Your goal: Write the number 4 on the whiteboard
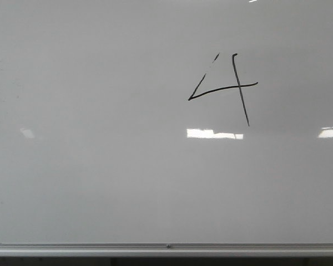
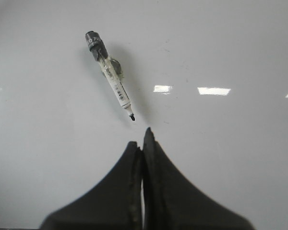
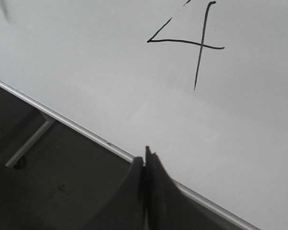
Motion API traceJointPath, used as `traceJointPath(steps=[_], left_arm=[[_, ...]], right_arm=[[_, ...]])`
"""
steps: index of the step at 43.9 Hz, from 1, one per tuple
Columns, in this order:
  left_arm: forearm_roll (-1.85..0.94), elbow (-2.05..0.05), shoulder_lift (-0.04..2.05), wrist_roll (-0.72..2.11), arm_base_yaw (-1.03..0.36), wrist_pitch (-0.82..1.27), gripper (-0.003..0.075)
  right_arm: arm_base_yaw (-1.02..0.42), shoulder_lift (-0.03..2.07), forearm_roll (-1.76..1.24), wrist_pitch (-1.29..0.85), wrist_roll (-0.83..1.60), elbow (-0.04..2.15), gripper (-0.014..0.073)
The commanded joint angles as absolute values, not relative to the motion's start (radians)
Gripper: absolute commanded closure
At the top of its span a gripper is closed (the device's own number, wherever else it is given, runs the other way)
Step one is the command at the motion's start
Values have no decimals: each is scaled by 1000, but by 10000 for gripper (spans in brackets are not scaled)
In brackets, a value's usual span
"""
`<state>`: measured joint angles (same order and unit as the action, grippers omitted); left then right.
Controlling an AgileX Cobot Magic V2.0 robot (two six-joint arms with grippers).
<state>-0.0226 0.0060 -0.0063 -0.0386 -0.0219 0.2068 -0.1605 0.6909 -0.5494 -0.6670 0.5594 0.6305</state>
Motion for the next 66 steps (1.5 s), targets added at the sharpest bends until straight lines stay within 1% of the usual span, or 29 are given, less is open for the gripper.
traceJointPath(steps=[1, 45, 50, 56, 63, 66], left_arm=[[-26, 12, -22, -51, -29, 71, 741], [-29, 11, -20, -51, -31, 69, 741], [-29, 11, -20, -51, -31, 69, 741], [-29, 11, -20, -51, -31, 69, 741], [-29, 11, -20, -51, -31, 69, 741], [-29, 11, -20, -51, -31, 69, 741]], right_arm=[[-154, 687, -576, -620, 560, 654, 656], [-154, 686, -557, -600, 576, 642, 656], [-154, 668, -508, -497, 577, 614, 656], [-154, 567, -451, -286, 539, 490, 656], [-154, 405, -323, -21, 352, 278, 656], [-154, 339, -242, 45, 272, 197, 656]])
